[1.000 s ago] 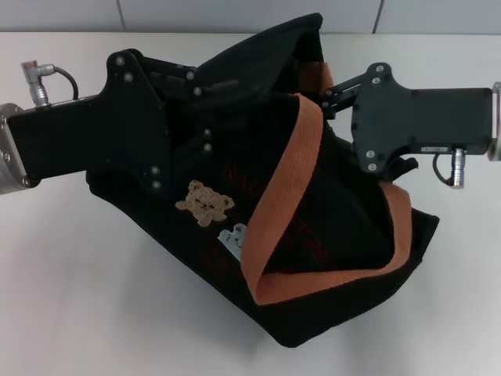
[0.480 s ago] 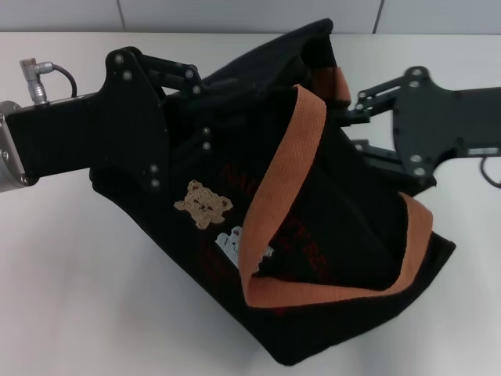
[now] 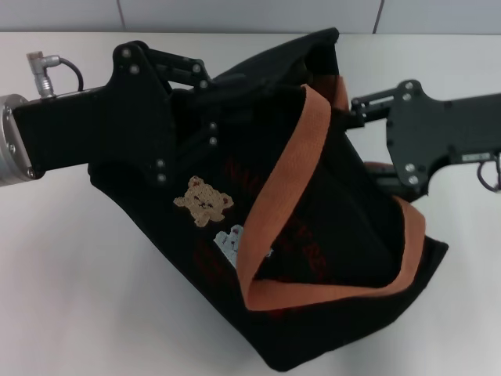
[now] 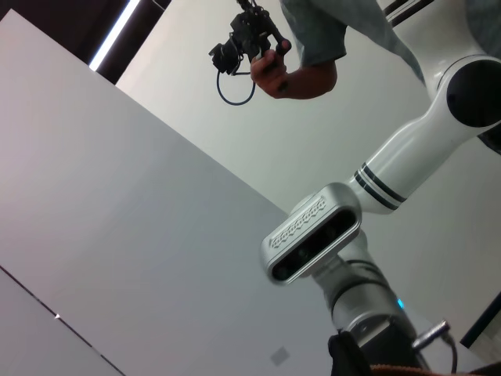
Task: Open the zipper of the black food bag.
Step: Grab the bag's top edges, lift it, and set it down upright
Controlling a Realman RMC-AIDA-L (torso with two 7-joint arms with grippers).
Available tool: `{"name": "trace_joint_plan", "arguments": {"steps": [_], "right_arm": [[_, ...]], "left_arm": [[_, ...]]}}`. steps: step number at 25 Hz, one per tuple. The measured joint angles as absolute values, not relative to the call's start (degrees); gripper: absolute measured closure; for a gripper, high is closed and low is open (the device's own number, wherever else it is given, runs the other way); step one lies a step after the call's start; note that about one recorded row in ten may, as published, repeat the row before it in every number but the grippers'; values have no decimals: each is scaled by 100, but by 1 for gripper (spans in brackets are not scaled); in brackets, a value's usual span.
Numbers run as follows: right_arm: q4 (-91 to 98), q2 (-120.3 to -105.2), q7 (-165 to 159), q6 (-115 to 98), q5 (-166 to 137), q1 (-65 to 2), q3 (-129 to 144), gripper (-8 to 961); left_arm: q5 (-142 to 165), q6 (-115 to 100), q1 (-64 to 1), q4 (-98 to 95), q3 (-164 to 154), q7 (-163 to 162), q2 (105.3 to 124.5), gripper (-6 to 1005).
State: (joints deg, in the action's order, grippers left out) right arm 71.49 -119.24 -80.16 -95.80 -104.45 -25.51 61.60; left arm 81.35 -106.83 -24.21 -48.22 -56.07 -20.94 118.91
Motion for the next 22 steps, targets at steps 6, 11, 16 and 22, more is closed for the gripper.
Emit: {"name": "trace_joint_plan", "arguments": {"steps": [6, 11, 16, 22], "right_arm": [[7139, -11964, -7901, -8669, -10204, -2509, 6708, 454], [7064, -11968, -7670, -8054, -9941, -2431, 7241, 515], [6969, -11971, -7360, -7475, -9828, -2409, 7703, 670], [6883, -11963, -7225, -7401, -9588, -2324, 7733, 854]], "left_arm": [[8135, -10678, -2448, -4805, -5655, -2092, 11883, 851], [8135, -10685, -2457, -4790, -5663, -2086, 11890, 852], [8135, -10706, -2451, -4790, -5669, -2052, 11887, 852], [8115, -10688, -2426, -4791, -5667, -2034, 11884, 851]]}}
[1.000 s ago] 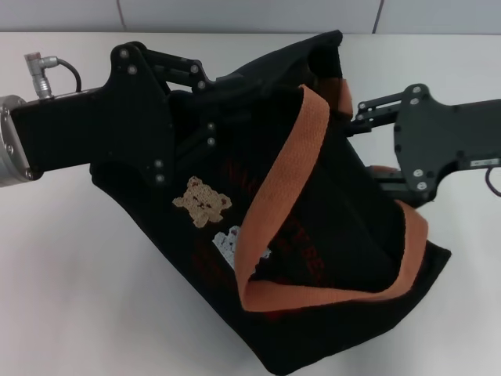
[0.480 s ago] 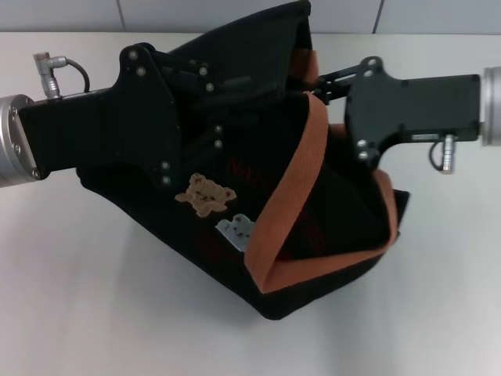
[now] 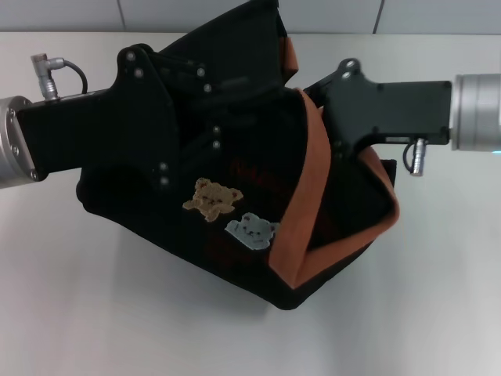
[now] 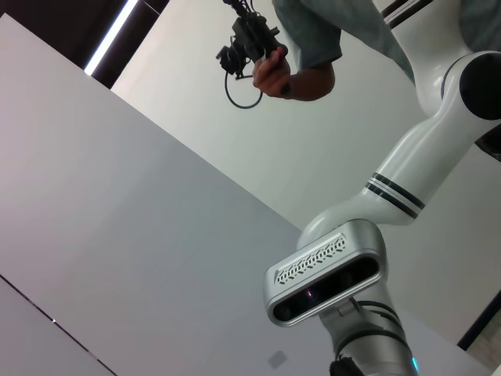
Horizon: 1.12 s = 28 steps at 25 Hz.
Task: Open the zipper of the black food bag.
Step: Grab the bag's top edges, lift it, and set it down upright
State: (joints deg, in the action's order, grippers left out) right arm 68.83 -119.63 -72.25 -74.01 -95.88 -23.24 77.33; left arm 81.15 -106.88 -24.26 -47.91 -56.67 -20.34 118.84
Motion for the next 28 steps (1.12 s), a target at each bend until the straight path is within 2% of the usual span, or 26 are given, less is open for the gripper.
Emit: {"name": "trace_joint_plan", "arguments": {"steps": [5, 13, 17, 24, 26, 28], "right_arm": [[6317, -11928, -7200, -7742, -9129, -2262, 7164, 957], [5155, -11899, -6834, -9005, -9074, -2390, 5718, 954], [5090, -11820, -6860, -9434, -9121, -2338, 5616, 953], [5353, -11741, -7200, -9964, -9201, -1776, 5419, 950], [5368, -11675, -7444, -10125, -9469, -1720, 5387, 948], [5339, -11675, -7528, -10112, -9632, -1759, 5389, 945]], "left_arm": [[8112, -10683, -2406, -4775, -5624, -1956, 11882, 850], [8112, -10679, -2407, -4654, -5617, -1852, 11891, 851], [8112, -10678, -2413, -4646, -5633, -1834, 11886, 851], [8112, -10673, -2421, -4632, -5626, -1792, 11882, 851], [8112, -10670, -2429, -4630, -5643, -1789, 11887, 851], [8112, -10675, -2433, -4619, -5652, -1764, 11891, 851]]}}
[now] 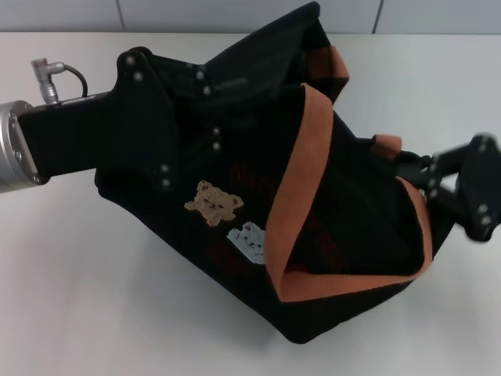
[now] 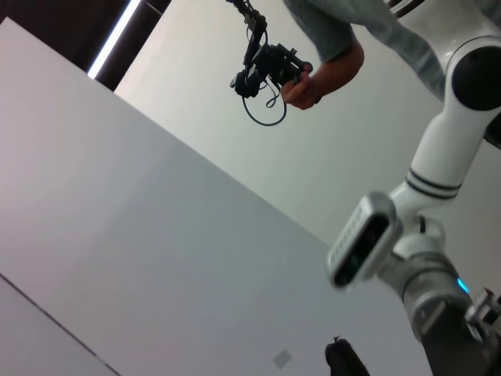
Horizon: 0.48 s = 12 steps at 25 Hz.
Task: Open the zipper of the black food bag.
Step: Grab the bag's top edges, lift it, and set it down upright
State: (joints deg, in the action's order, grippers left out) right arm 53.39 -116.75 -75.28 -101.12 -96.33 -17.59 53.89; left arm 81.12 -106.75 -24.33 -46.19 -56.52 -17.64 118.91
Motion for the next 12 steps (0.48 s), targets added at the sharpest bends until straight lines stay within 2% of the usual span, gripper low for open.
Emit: {"name": "trace_joint_plan", "arguments": {"steps": [2, 3, 6, 12], "right_arm": [[5258, -11772, -7656, -9972, -10091, -1921, 5415, 943], [5195, -11916, -7732, -9749, -10611, -2116, 5489, 942], [5028, -11975, -7871, -9368, -10970, -2354, 5785, 939], [4560, -11980, -8246, -8224, -10992, -3015, 6946, 952]], "left_arm": [[8083, -10703, -2452, -4531, -5711, -1627, 11908, 850], [7969, -10714, -2470, -4412, -5845, -1482, 11913, 850], [7795, -10715, -2470, -4334, -6067, -1386, 11910, 850], [7670, -10710, -2405, -4290, -6494, -1349, 11901, 850]]}}
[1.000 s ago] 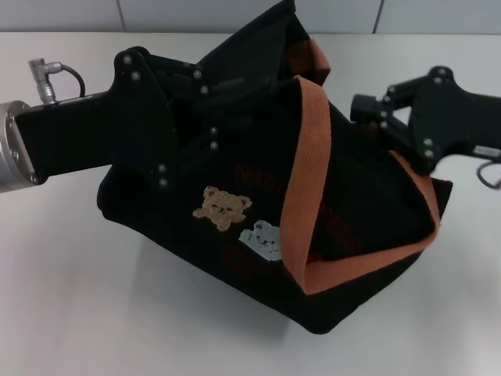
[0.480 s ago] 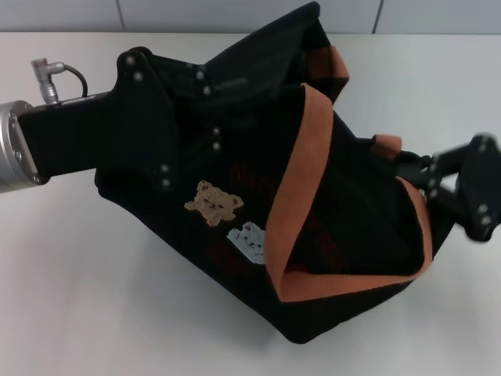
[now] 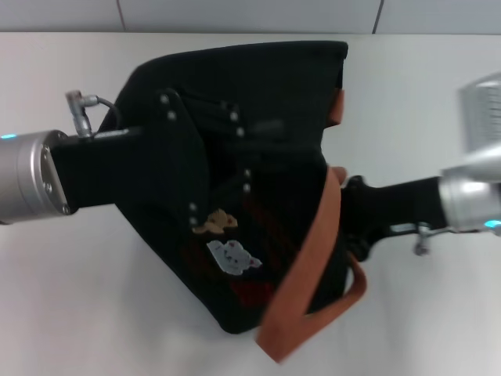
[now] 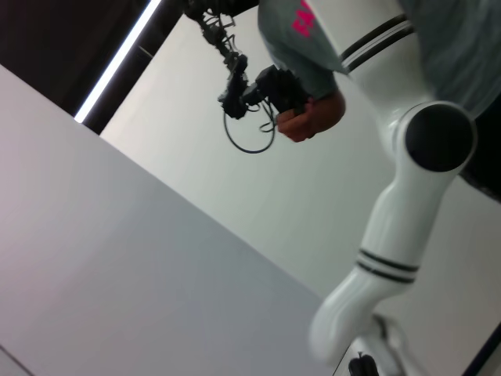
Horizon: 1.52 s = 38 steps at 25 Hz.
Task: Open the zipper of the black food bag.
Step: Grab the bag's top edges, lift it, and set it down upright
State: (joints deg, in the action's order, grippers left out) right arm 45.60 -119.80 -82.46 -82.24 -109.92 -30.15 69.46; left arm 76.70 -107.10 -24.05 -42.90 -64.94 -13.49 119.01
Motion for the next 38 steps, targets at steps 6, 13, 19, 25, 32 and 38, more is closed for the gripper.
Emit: {"name": "trace_joint_plan", "arguments": {"steps": [6, 13, 19, 25, 32, 38], "right_arm": [[4543, -11970, -8691, -7136, -10757, -3355, 7935, 953], [4564, -11921, -8740, -7274, -10472, -3254, 7696, 946], [4658, -11907, -8577, -8158, -10450, -2919, 6648, 927], [4729, -11868, -8436, -8967, -10437, -2639, 5561, 838], [4728, -11822, -8243, -9545, -10588, -2452, 4841, 503], [4340, -11937, -8249, -8964, -11352, -2798, 5127, 422]], "left_arm": [[7623, -10651, -2397, -4016, -6932, -1294, 11909, 849], [7601, -10641, -2449, -3874, -7129, -1202, 11914, 849], [7615, -10518, -2488, -3870, -7205, -1204, 11921, 850], [7658, -10413, -2537, -3867, -7304, -1205, 11919, 850], [7682, -10399, -2558, -3907, -7377, -1205, 11918, 851], [7379, -10387, -2616, -3926, -7369, -1137, 11916, 851]]}}
